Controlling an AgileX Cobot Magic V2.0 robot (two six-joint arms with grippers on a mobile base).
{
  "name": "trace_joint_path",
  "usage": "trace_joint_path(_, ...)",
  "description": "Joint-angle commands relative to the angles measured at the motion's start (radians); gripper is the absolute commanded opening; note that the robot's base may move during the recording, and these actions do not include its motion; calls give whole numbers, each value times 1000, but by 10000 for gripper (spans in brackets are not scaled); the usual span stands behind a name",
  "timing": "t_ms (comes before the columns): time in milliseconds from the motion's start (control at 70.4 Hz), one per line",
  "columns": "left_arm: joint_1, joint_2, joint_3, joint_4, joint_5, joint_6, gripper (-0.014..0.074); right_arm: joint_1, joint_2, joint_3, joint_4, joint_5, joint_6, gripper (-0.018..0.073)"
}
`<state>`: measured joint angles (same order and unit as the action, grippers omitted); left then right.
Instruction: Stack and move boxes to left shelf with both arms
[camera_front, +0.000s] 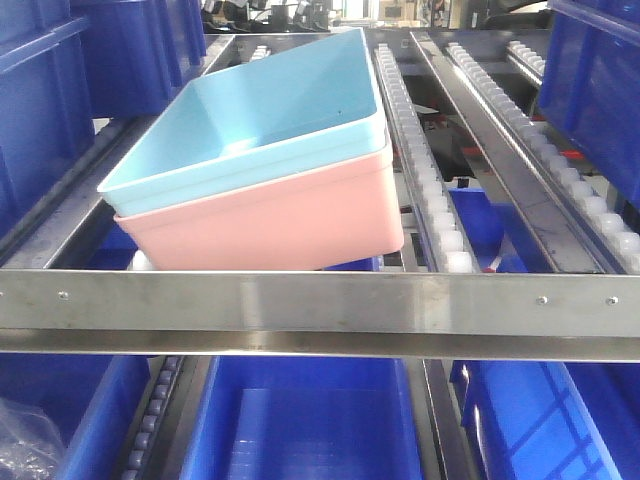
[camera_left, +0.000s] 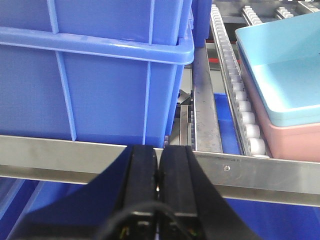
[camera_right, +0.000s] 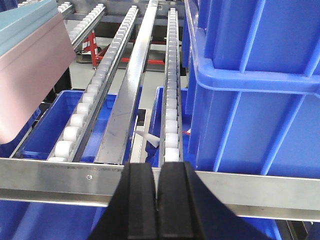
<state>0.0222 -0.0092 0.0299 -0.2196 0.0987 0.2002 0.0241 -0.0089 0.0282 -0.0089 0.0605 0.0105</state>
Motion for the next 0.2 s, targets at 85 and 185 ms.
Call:
trace_joint_path(85,0,-16,29,-10,-76,-9,-8,-6,-22,-18,-2,-80,-11,36)
trace_joint_path(185,0,-16,29,-10,-76,-9,-8,-6,-22,-18,-2,-80,-11,36)
